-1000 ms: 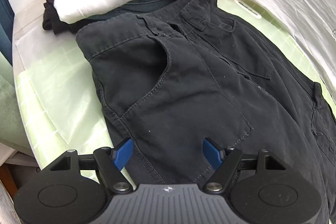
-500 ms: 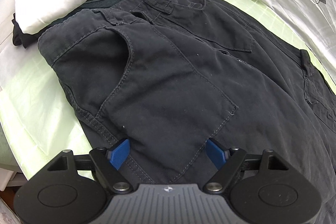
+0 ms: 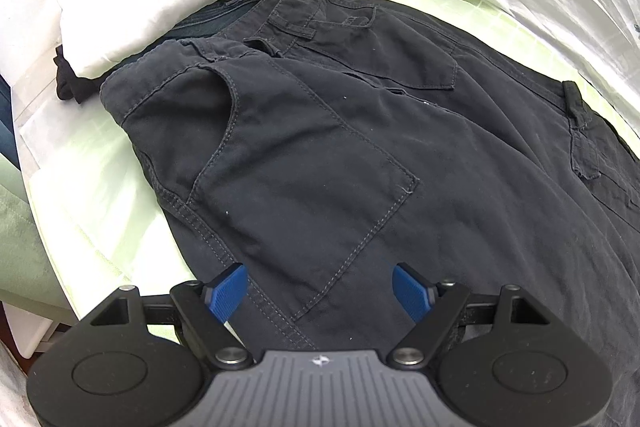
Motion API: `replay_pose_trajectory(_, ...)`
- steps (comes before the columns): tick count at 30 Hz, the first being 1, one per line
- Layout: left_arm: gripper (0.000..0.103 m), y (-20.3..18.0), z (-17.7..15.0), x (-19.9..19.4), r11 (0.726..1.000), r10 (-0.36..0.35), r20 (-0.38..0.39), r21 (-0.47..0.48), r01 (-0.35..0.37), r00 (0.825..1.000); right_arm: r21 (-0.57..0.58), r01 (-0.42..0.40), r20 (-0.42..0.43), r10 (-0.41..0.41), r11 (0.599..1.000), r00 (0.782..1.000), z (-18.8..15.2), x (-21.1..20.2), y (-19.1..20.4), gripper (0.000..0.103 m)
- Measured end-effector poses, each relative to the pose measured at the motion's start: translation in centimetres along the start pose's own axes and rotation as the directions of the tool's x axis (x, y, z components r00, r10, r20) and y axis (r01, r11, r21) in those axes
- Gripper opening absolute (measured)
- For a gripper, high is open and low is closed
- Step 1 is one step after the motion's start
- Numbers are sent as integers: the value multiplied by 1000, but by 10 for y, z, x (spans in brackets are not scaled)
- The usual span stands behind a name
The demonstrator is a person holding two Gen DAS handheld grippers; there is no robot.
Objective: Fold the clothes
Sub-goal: 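Smooth the trousers flat with the left tool while the right tool straightens a leg, then grasp the black trousers leg hem with the right tool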
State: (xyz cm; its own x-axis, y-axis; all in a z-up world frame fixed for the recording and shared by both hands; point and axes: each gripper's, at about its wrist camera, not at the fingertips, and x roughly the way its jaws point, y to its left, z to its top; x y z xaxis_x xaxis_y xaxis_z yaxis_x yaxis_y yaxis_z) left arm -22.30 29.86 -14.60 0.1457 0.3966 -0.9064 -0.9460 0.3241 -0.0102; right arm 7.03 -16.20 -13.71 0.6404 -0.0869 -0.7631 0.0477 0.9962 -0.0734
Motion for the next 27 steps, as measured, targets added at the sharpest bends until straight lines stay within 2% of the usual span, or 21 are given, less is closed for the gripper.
replay_pose_trajectory(2,80,-5,-2,-2,1000,4,-1,15,-4,1000,-192,-27,17,31,981,999,3,9,27,52)
replay_pose_trajectory(5,80,-12,-5,-5,999,8,-5,44,-8,1000,-323,-115,4,123,939,992,1,12,50,55)
replay_pose_trajectory(8,80,-18,-7,-5,997,15,-9,78,-14,1000,-170,-206,-8,207,964,978,0,5,42,66)
replay_pose_trajectory(12,80,-23,-6,3,995,8,-37,101,-4,999,97,-245,25,244,965,970,-8,-8,7,67)
replay_pose_trajectory(17,80,-32,-1,12,988,-7,-57,152,16,998,345,-240,80,226,908,971,-28,-22,-35,61)
replay_pose_trajectory(19,80,-36,1,16,984,-12,-64,178,23,998,423,-211,69,201,881,977,-37,-19,-48,50)
replay_pose_trajectory(20,80,-37,2,17,982,-14,-68,187,27,998,438,-206,60,200,875,978,-42,-16,-52,48)
replay_pose_trajectory(21,80,-38,2,19,981,-17,-74,194,31,997,453,-220,57,218,864,974,-44,-13,-52,40)
replay_pose_trajectory(22,80,-39,3,21,979,-19,-79,199,35,997,469,-235,55,237,852,970,-46,-10,-51,38)
replay_pose_trajectory(27,80,-40,6,27,979,-29,-95,200,47,995,538,-308,58,330,785,942,-54,3,-46,38)
